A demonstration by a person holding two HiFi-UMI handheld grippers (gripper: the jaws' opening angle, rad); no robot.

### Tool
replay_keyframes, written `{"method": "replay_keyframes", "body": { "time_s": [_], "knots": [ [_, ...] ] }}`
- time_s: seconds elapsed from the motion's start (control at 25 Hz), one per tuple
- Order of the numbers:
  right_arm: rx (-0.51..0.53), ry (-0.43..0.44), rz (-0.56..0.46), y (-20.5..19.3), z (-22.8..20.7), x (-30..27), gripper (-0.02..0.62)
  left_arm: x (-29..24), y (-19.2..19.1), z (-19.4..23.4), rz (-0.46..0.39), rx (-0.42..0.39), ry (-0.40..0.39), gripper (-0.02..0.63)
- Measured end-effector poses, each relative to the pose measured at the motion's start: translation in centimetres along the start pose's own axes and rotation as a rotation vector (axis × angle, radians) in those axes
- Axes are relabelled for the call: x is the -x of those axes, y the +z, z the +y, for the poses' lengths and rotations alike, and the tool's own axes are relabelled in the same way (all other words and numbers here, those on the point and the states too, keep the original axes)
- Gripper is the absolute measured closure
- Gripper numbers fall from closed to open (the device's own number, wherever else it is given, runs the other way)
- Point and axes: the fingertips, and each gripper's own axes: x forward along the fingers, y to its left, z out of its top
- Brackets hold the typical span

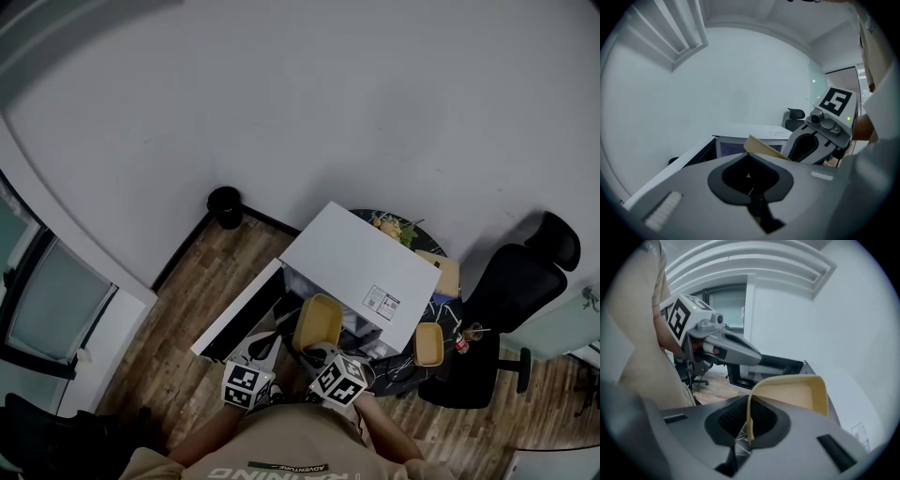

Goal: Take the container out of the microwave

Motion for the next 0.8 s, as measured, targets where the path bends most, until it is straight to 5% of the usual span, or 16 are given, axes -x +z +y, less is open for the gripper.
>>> {"method": "replay_keyframes", "body": {
  "time_s": [0.52, 0.8],
  "knots": [
    [-0.143, -0.123, -0.317, 6.5, -2.7, 4.7, 0.583, 0.8, 5.0, 1.2, -0.106, -0.034, 0.008, 0.600],
    [-0.165, -0.140, -0.287, 6.7, -2.6, 4.7, 0.583, 0.9, 5.3, 1.3, -0.098, -0.032, -0.030, 0.600]
  ]
}}
